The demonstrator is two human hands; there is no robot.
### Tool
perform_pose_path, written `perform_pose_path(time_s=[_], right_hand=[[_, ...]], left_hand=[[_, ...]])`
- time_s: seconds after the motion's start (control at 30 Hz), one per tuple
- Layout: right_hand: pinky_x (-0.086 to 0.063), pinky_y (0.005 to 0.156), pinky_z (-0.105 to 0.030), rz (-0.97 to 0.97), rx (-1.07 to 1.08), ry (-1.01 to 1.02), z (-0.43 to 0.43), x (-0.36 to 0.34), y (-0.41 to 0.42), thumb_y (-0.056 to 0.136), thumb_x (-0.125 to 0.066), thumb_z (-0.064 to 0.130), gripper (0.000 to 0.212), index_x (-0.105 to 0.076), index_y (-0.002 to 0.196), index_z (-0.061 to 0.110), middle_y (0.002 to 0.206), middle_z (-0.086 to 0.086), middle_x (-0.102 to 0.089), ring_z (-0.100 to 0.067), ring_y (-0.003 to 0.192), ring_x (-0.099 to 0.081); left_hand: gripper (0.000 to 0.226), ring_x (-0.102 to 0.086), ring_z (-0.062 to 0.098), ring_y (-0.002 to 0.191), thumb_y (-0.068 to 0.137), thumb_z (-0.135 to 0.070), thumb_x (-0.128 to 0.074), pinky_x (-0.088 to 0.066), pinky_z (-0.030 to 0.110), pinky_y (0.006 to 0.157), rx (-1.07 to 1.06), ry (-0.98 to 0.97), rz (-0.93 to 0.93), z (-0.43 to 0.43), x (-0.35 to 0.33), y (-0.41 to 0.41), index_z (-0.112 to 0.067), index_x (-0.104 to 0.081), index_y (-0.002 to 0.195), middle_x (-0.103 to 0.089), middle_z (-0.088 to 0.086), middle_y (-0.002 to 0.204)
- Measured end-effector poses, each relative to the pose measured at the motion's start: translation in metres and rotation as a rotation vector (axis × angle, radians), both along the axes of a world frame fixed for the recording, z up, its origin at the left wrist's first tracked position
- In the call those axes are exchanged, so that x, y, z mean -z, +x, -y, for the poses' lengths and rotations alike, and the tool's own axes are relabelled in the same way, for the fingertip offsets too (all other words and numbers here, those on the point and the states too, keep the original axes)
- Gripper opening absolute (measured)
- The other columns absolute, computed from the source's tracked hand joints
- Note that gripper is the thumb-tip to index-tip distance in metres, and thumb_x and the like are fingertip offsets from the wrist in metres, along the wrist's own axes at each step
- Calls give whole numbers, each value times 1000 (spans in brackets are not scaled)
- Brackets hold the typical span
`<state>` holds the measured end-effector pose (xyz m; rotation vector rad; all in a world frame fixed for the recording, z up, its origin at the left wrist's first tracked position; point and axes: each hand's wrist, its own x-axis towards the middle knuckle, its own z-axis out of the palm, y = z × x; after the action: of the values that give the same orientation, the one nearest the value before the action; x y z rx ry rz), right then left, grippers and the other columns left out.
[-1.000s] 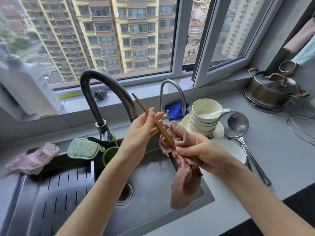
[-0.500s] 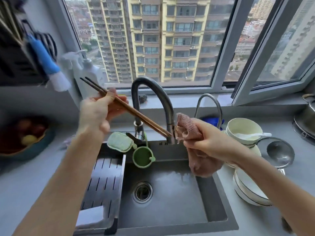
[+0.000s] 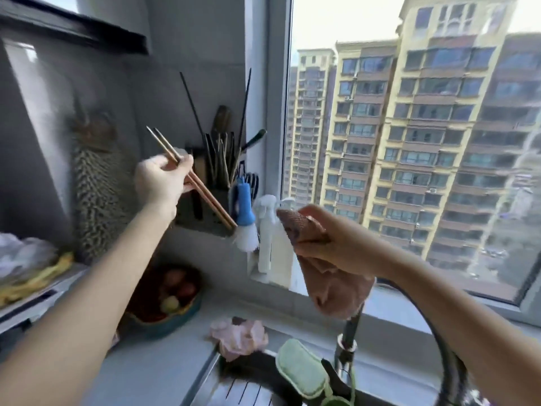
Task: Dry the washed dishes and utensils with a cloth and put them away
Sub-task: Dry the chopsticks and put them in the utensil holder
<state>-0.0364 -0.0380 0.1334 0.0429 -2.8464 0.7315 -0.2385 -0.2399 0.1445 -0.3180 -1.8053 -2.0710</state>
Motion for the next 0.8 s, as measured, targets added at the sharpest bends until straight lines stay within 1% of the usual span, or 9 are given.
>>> perform_pose_path(time_s=[0.1, 0.2, 0.27, 0.33, 0.43, 0.53, 0.6, 0.7, 0.8], right_hand=[[-44, 61, -7, -94, -71, 83, 4, -17, -52, 87, -67, 24, 29, -58, 113, 17, 93, 8, -56, 0, 72, -52], [-42, 66, -12, -153, -85, 125, 5, -21, -98, 85, -67, 23, 21, -61, 105, 20, 96, 5, -58, -9, 80, -56], [-43, 69, -20, -167, -87, 129, 6, -18, -121, 85, -67, 23, 19, -61, 103, 18, 97, 3, -60, -13, 83, -57], [-43, 69, -20, -159, -102, 131, 7, -13, -139, 86, -66, 24, 19, -61, 103, 18, 97, 4, -60, -11, 83, -57], [-47, 68, -19, -132, -130, 121, 7, -5, -159, 85, -66, 24, 18, -62, 101, 18, 100, 2, -59, -12, 83, -59], [-48, 68, -19, -113, -141, 109, 5, 4, -168, 85, -66, 22, 15, -62, 99, 19, 96, 4, -59, -9, 79, -59], [-44, 70, -18, -111, -141, 120, 4, 10, -170, 85, -66, 22, 16, -63, 100, 20, 92, 9, -58, -5, 79, -56], [-44, 80, -24, -79, -125, 105, 2, 18, -169, 85, -67, 21, 21, -64, 106, 20, 96, 7, -58, -12, 87, -55], [-44, 80, -23, -52, -115, 77, -2, 24, -166, 84, -68, 21, 23, -64, 107, 21, 100, 6, -59, -11, 90, -56]], left_hand=[[6, -63, 12, 62, 85, -16, -69, -59, 33, 63, -141, -5, -98, 22, -29, -50, -11, -66, 85, -62, -1, 69], [8, -63, 12, 62, 84, -18, -71, -59, 30, 59, -214, -36, -165, 35, -53, -89, -11, -66, 82, -62, -3, 68], [13, -63, 11, 58, 83, -17, -71, -58, 25, 54, -202, -71, -187, 38, -64, -107, -12, -64, 75, -61, -1, 67], [15, -64, 7, 51, 83, -16, -72, -56, 22, 49, -171, -114, -222, 35, -73, -118, -12, -63, 71, -62, 2, 67], [14, -65, 10, 52, 81, -15, -73, -57, 27, 50, -81, -143, -259, 23, -84, -122, -9, -65, 72, -64, 2, 64], [17, -65, 15, 54, 81, -14, -73, -58, 31, 53, -7, -180, -285, 6, -82, -125, -15, -64, 68, -63, -3, 56], [17, -63, 20, 58, 82, -13, -72, -60, 35, 57, 8, -201, -271, -6, -76, -129, -16, -63, 68, -61, 2, 61], [15, -65, 24, 62, 81, -14, -73, -60, 39, 61, 10, -260, -226, -24, -60, -138, -13, -64, 70, -62, 5, 66], [15, -70, 30, 71, 80, -20, -75, -60, 44, 65, -3, -372, -122, -37, -38, -150, -6, -68, 77, -70, 12, 77]])
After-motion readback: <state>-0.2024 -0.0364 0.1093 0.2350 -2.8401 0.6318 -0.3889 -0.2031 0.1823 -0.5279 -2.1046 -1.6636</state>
